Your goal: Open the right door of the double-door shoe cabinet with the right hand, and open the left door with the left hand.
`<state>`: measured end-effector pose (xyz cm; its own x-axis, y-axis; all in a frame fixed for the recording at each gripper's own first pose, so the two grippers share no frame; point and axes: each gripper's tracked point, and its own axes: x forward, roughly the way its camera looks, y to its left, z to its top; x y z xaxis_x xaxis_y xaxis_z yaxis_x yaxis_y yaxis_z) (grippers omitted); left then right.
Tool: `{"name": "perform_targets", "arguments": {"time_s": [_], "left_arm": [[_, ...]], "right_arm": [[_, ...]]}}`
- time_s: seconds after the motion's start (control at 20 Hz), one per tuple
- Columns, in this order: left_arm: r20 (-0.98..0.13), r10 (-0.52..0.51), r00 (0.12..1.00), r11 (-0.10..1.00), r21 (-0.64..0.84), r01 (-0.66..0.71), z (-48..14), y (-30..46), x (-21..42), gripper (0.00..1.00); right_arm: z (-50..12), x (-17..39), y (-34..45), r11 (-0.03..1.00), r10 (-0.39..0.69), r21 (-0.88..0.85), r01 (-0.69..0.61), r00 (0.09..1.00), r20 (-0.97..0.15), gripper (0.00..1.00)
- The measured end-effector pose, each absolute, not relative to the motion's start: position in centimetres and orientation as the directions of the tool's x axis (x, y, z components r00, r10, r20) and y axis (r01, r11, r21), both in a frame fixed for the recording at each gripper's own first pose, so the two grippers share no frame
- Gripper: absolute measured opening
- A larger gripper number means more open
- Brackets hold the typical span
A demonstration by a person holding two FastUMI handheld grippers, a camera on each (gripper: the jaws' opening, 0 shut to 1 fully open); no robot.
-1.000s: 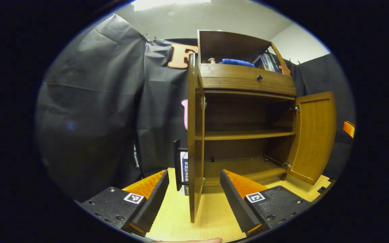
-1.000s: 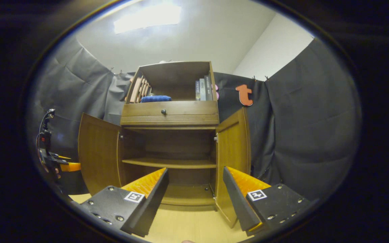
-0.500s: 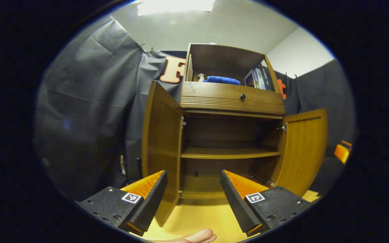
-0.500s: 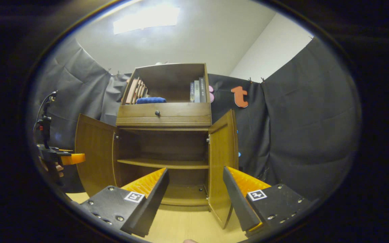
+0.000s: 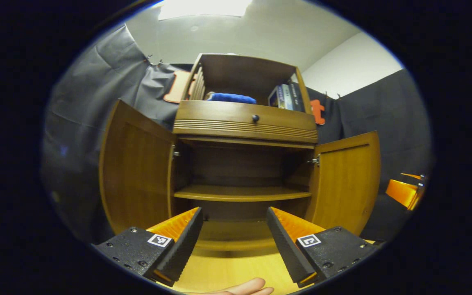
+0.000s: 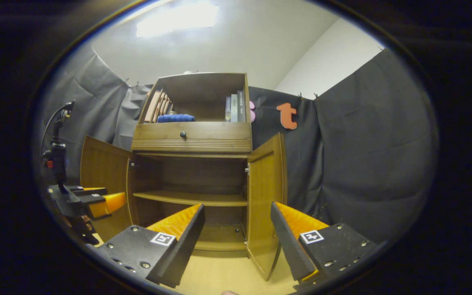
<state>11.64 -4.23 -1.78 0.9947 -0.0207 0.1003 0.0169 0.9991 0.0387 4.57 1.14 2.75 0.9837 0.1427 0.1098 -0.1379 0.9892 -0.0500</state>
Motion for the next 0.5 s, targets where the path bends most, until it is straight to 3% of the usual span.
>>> {"name": "perform_targets", "arguments": {"time_s": [0.25, 0.4, 0.5], "left_arm": [[0.124, -0.069, 0.990, 0.998, 0.017, 0.068, -2.0, -7.7, 12.8, 0.92], [0.139, -0.083, 0.987, 0.996, 0.035, 0.079, -2.6, -8.6, 13.7, 0.92], [0.122, -0.107, 0.987, 0.994, 0.029, 0.104, -3.9, -9.3, 14.3, 0.93]], "right_arm": [[2.1, 5.5, 0.1, 0.995, 0.103, -0.001, -0.103, 0.988, 0.111, 0.98], [0.5, 5.7, -0.3, 0.996, 0.072, 0.040, -0.076, 0.992, 0.100, 0.92], [-1.0, 5.8, -0.1, 0.996, 0.068, 0.051, -0.072, 0.995, 0.077, 0.95]]}}
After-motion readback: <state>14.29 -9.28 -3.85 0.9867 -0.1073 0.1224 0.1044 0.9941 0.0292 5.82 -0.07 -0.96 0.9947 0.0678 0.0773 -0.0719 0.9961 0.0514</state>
